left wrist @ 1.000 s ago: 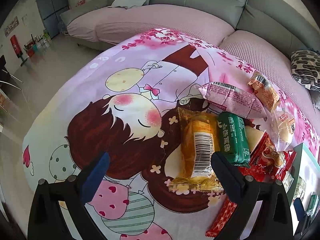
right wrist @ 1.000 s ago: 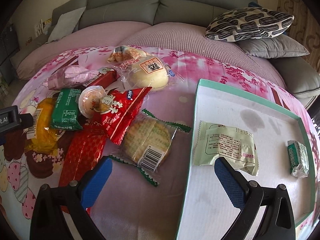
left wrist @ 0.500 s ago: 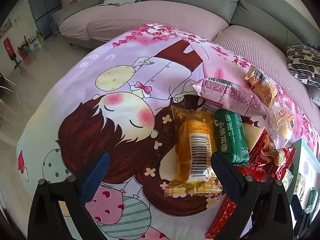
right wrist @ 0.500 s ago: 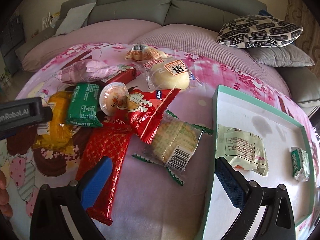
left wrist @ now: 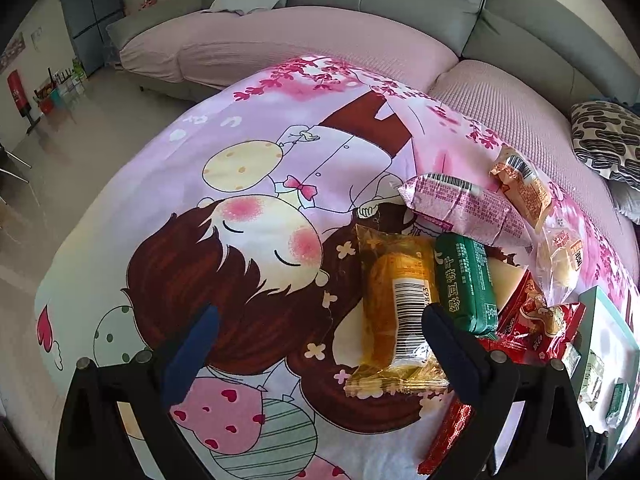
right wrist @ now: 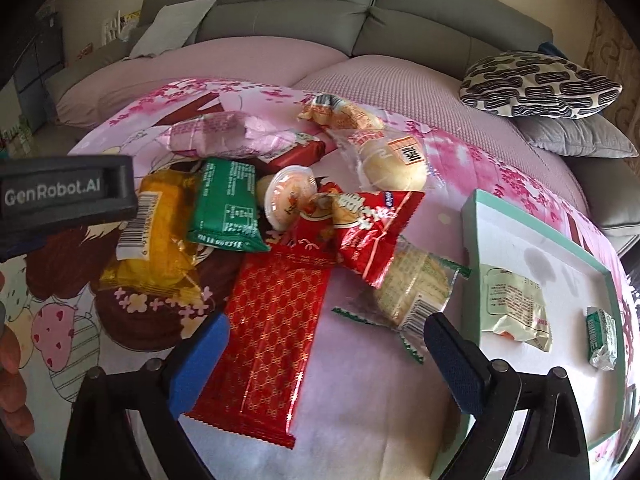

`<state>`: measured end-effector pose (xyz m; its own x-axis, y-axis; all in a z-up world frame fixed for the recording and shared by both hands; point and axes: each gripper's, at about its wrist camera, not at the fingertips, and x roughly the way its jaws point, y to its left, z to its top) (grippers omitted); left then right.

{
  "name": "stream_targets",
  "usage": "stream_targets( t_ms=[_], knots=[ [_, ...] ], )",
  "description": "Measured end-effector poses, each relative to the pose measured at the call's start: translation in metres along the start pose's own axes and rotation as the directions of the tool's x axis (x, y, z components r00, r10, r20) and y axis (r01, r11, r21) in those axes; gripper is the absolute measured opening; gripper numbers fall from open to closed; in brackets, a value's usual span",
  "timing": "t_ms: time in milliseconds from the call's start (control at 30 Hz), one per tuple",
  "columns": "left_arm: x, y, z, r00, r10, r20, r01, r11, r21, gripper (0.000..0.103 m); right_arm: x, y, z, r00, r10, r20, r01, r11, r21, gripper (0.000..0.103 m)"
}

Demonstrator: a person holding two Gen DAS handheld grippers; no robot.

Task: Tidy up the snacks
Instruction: 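Grasp the red patterned packet with the right tool while the left tool grasps the yellow barcode packet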

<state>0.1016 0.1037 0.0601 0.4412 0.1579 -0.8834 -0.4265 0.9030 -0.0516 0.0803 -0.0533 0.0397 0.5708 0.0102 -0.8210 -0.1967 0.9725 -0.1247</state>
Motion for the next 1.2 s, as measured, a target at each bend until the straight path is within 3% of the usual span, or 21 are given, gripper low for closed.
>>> stream_targets(
  t_ms=[167, 433, 633, 767, 833, 1100, 1200],
  knots=[
    [0.003, 0.001, 0.001, 1.000, -0.004, 0.000, 0.004, 1.000, -0.008, 0.101, 0.011, 0.010, -0.002, 0.999, 0.029, -0.026, -0.029, 1.000, 0.002, 0.094],
    [0.012, -0.015, 0.001, 1.000, -0.029, -0.003, 0.029, 0.999, 0.034, 0.101, 0.017, 0.019, -0.007, 0.999, 0.005, -0.035, -0.006, 0.999, -0.041, 0.091],
    [0.024, -0.029, -0.003, 1.000, -0.014, -0.016, 0.016, 0.996, 0.089, 0.101, 0.018, 0.000, -0.009, 0.998, 0.032, -0.063, -0.031, 0.999, 0.015, 0.079],
    [0.030, -0.032, -0.005, 1.000, 0.011, -0.010, -0.010, 0.993, 0.114, 0.100, 0.018, -0.008, -0.010, 0.997, 0.049, -0.062, -0.047, 0.998, 0.043, 0.065],
    [0.031, -0.031, -0.005, 1.000, -0.002, -0.008, 0.003, 0.994, 0.112, 0.096, 0.016, -0.009, -0.011, 0.997, 0.053, -0.057, -0.051, 0.998, 0.042, 0.061],
    [0.031, -0.033, -0.006, 0.991, -0.128, -0.032, 0.131, 0.986, 0.106, 0.048, 0.013, -0.007, -0.013, 0.996, 0.069, -0.048, -0.068, 0.997, 0.024, 0.050],
    [0.029, -0.036, -0.006, 0.992, -0.120, -0.029, 0.122, 0.987, 0.108, 0.046, 0.013, -0.006, -0.013, 0.996, 0.080, -0.046, -0.079, 0.997, 0.028, 0.048]
  ],
)
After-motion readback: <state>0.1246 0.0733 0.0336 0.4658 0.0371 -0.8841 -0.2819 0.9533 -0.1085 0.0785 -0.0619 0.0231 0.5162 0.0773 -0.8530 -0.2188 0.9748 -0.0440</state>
